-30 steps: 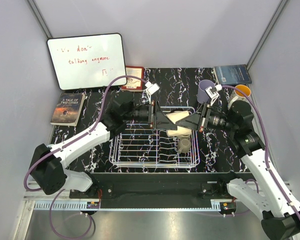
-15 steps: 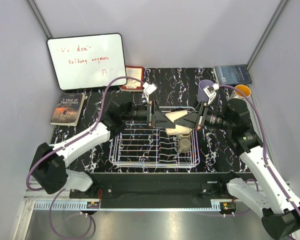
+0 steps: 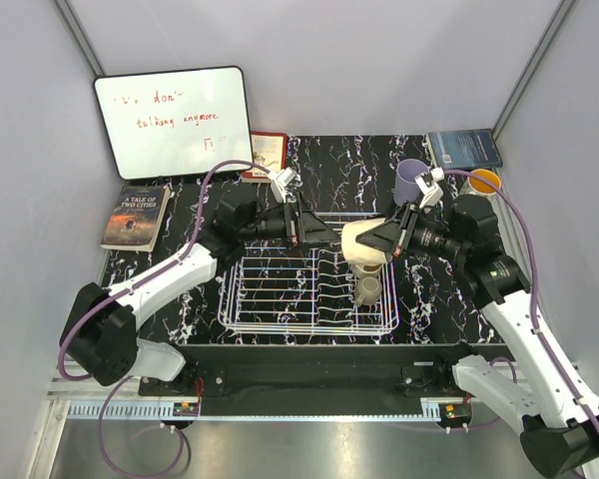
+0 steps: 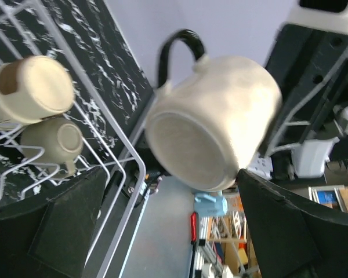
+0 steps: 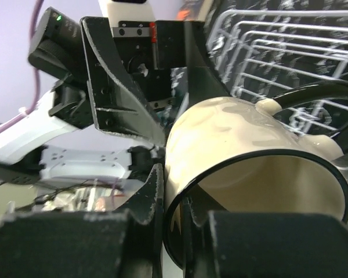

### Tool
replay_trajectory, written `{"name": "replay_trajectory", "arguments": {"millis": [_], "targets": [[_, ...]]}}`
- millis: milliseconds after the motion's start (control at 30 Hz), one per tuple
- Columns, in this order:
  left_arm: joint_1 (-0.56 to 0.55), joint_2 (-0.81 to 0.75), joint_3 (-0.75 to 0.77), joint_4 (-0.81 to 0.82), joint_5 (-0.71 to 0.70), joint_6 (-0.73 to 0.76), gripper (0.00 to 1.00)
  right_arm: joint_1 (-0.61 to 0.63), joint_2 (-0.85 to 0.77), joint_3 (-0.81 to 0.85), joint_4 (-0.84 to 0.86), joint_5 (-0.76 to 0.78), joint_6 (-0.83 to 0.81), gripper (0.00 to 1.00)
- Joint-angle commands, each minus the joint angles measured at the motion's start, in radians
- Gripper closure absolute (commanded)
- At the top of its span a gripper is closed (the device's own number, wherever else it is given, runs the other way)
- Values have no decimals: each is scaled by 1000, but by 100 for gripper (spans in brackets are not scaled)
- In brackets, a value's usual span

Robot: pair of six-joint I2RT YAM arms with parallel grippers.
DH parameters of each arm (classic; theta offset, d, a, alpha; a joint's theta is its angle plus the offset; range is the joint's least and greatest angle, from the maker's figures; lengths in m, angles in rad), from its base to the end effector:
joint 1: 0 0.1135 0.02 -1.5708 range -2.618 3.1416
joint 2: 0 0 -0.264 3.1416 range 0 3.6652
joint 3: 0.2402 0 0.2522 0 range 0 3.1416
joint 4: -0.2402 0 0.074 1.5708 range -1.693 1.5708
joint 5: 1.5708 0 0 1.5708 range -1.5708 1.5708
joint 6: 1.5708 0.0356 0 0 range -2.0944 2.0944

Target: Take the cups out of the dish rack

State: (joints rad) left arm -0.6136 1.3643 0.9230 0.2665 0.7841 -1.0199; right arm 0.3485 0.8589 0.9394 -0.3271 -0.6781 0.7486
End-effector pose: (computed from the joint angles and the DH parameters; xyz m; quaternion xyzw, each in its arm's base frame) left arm 0.2395 -0.1995 0.3043 0.0977 0.7430 -0.6333 0.1932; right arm 0.1667 0.0843 0.3681 -0.0526 0.7696 0.5262 0.3579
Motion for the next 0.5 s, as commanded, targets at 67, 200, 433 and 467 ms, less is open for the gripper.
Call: {"name": "replay_trajectory", "arguments": {"millis": [67, 200, 433, 467], "targets": [[37, -27, 7, -137, -155, 40, 1, 1, 28, 205, -258, 364, -181, 100], [43, -47, 42, -274, -264, 115, 1, 0, 106, 282, -463, 806, -239, 100], [48, -71, 123, -567, -474, 207, 1, -214, 302, 325, -589, 940, -246, 100], [48, -73, 129, -582, -491, 208, 1, -235, 316, 322, -587, 942, -244, 100]]}}
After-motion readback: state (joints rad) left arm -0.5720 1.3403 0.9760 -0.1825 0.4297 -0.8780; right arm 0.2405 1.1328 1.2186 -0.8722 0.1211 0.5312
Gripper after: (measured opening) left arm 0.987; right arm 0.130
